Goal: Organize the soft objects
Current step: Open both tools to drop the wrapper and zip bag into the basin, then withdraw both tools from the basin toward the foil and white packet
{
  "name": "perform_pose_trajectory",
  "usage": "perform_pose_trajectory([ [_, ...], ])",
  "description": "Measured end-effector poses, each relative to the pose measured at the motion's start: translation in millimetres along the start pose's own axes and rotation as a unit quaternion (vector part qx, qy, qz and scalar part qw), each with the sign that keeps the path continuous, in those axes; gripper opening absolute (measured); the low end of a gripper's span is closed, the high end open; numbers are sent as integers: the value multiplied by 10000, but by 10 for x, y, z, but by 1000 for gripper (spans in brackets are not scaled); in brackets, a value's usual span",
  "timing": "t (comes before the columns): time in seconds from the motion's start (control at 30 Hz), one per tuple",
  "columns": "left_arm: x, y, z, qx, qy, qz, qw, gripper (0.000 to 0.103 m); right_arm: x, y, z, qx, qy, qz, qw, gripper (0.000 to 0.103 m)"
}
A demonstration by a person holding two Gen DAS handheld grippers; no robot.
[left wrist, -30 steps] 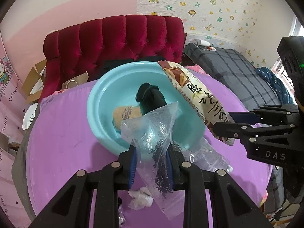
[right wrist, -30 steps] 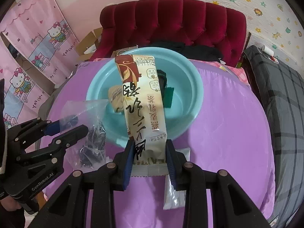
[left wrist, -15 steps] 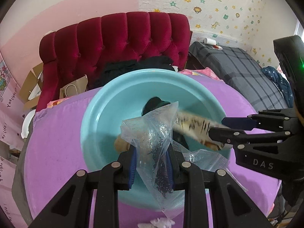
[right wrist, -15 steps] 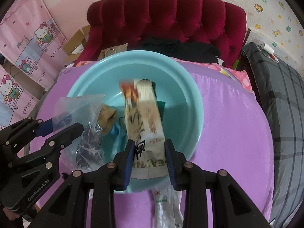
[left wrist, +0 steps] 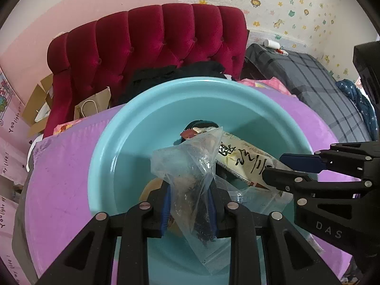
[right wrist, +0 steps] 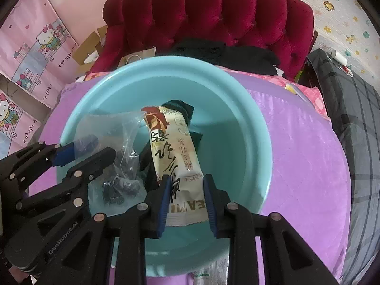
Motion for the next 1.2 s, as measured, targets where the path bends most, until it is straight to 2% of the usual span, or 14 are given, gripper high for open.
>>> perform_pose_trajectory([
  [0.3,-10,23,-15,83,62,12,9999,29,-2,143,-37,102,83,109,9999,29],
  [0.43,-17,-23,-33,160,126,-18,9998,31,13,101,-38,177,62,21,9998,32],
  [0.47,-30,-28,-32,231,131,15,9996,33,20,78,-32,182,23,-24,9998,36],
  [0.5,-44,-33,-23,283,121,41,9995,38,23,48,-29,166,7,-79,9998,45],
  [0.57,-79,-56,15,388,39,55,9992,52,33,-13,-13,76,-12,-159,9998,48],
  [0.63,-121,-87,99,533,-133,24,9985,81,29,-65,-32,-58,-35,-226,9997,54],
  [0.67,-156,-108,175,651,-284,24,9975,87,25,-91,-42,-93,-37,-251,9996,56],
  [0.7,-179,-116,211,635,-358,26,9973,93,21,-116,-61,-132,-24,-271,9995,63],
  [0.73,-223,-139,251,526,-495,22,9974,97,10,-136,-95,-189,-9,-288,9994,74],
  [0.77,-256,-157,271,486,-554,29,9973,100,-6,-166,-122,-252,6,-329,9991,81],
  [0.8,-282,-169,278,491,-560,30,9972,103,-21,-196,-137,-243,10,-372,9990,92],
  [0.93,-372,-270,249,533,-435,-36,9976,103,-101,-313,-159,-257,8,-496,9984,103],
  [1.2,-522,-578,126,604,-298,-227,9975,103,-315,-549,-121,-281,-36,-665,9974,103],
])
Point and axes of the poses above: each gripper's, at about its wrist camera, not at the fingertips, and y roughly the way its jaws point, z to its left, x to its top, the point moved 7 cm from there along y, roughly the way its jaws point, and after that the axes turned 2 degrees about y, right-handed, at the moved point
